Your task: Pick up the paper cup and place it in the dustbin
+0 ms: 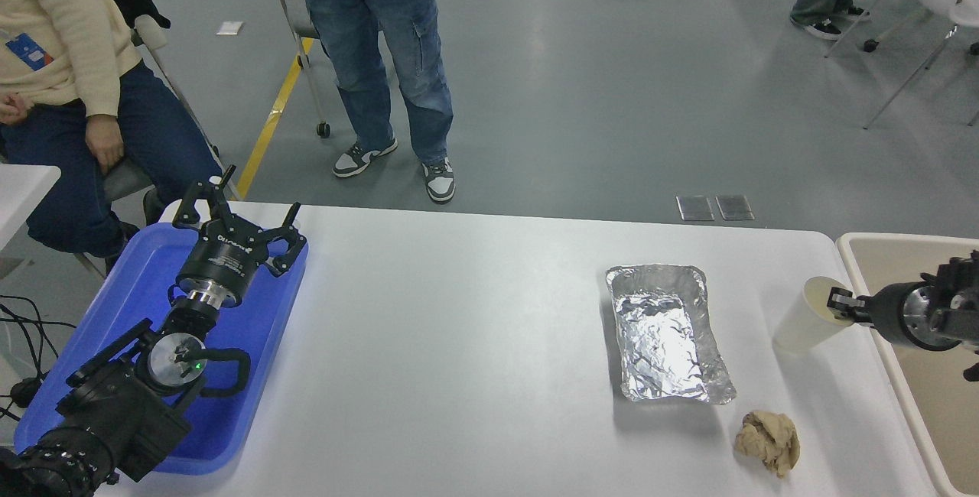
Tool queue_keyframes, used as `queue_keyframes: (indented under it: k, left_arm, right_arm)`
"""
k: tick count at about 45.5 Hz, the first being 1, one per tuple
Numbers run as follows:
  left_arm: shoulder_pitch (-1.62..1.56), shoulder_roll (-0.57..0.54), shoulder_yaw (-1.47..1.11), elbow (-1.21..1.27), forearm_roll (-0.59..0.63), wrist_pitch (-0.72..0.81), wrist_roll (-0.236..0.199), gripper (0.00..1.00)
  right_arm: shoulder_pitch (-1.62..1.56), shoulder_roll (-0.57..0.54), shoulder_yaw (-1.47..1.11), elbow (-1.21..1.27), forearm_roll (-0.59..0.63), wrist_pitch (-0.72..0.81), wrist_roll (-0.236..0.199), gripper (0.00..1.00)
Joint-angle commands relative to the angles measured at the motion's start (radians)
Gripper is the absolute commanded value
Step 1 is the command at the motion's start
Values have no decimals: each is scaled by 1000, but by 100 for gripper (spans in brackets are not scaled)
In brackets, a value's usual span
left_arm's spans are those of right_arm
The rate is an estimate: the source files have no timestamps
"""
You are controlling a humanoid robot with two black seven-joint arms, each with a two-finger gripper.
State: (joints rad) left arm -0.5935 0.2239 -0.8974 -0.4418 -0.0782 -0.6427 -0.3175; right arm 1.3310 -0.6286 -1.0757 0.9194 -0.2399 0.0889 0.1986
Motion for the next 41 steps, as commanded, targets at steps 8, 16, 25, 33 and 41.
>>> queue_keyframes:
  k: [8, 16, 25, 33, 41]
  left_arm:
    - [1, 0, 0, 0, 0, 0, 0, 100]
    - [1, 0, 0, 0, 0, 0, 0, 100]
    - [0, 0, 0, 0, 0, 0, 0, 100]
    - [1, 0, 0, 0, 0, 0, 0, 100]
    - [1, 0, 0, 0, 0, 0, 0, 100]
  right_arm:
    - [382, -123, -141, 231, -58, 167, -1, 0]
    - [634, -151, -254, 325, -56, 267, -1, 0]
    - [910, -149, -398, 414, -50, 341, -1, 0]
    - [1065, -143, -475, 458, -48, 403, -1, 0]
    - [1195, -135, -555, 503, -44, 417, -1, 0]
